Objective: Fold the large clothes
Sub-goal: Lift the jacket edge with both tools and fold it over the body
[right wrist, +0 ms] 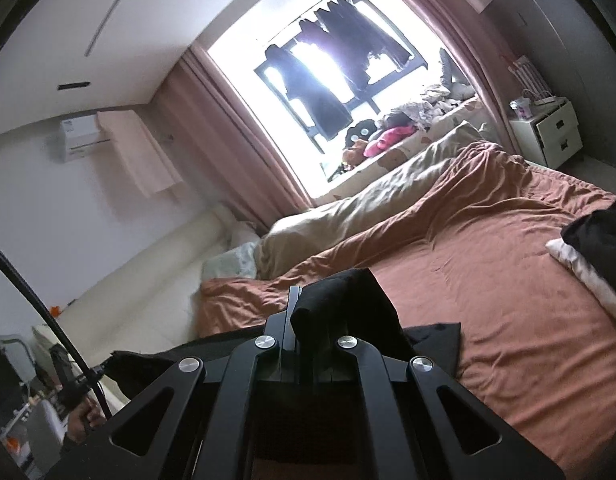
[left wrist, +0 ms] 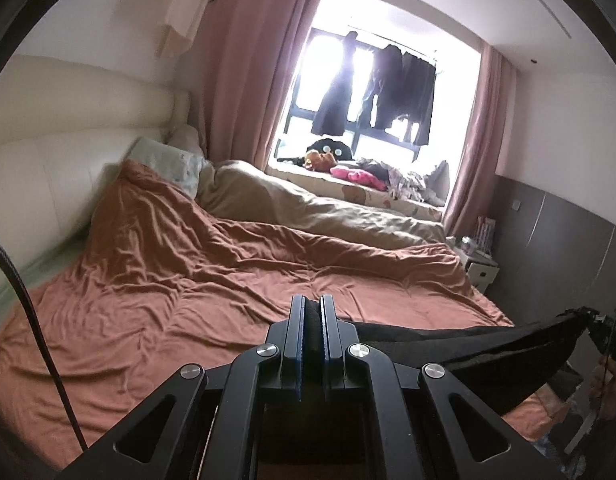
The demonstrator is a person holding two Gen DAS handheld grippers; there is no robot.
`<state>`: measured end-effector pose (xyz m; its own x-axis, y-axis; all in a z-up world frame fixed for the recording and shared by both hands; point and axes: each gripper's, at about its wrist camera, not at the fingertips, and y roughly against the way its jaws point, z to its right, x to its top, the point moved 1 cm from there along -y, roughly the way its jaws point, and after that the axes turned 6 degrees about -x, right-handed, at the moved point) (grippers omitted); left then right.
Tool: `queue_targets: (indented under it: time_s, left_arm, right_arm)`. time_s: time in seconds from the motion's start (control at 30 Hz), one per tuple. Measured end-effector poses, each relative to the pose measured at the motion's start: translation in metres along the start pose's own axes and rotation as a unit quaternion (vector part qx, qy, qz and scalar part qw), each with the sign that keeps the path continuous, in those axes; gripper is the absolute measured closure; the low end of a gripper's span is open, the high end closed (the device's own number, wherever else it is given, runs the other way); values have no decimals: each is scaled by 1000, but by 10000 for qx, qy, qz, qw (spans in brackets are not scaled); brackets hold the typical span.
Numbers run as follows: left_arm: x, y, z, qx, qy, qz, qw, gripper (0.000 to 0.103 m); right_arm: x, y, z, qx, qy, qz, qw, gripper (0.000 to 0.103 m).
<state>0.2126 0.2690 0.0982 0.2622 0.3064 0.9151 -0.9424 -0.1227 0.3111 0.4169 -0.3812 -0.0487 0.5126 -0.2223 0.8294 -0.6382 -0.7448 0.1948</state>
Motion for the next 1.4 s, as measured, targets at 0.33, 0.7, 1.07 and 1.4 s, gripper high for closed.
queue_targets:
  time_s: [0.33,0.7,1.07,1.4]
  left_arm:
    - [9,-107,-24,152,6,-403,9991,96]
    - [-36,-226,-71,372,115,-1169,9924,96]
    - [-93,-316,-114,598,389,-1852,9801,95]
    - [-75,-311,-125,702,723,-1525,9831,11]
  right_arm:
    - [31,-99,4,-308,72,-262,9992,103]
    - [22,-216,35,-777,-48,-895,9929,103]
    - [16,-302,31,-1406,155,-1394,9801,103]
    - [28,-309,7,-1830,291,-1248,9747,0]
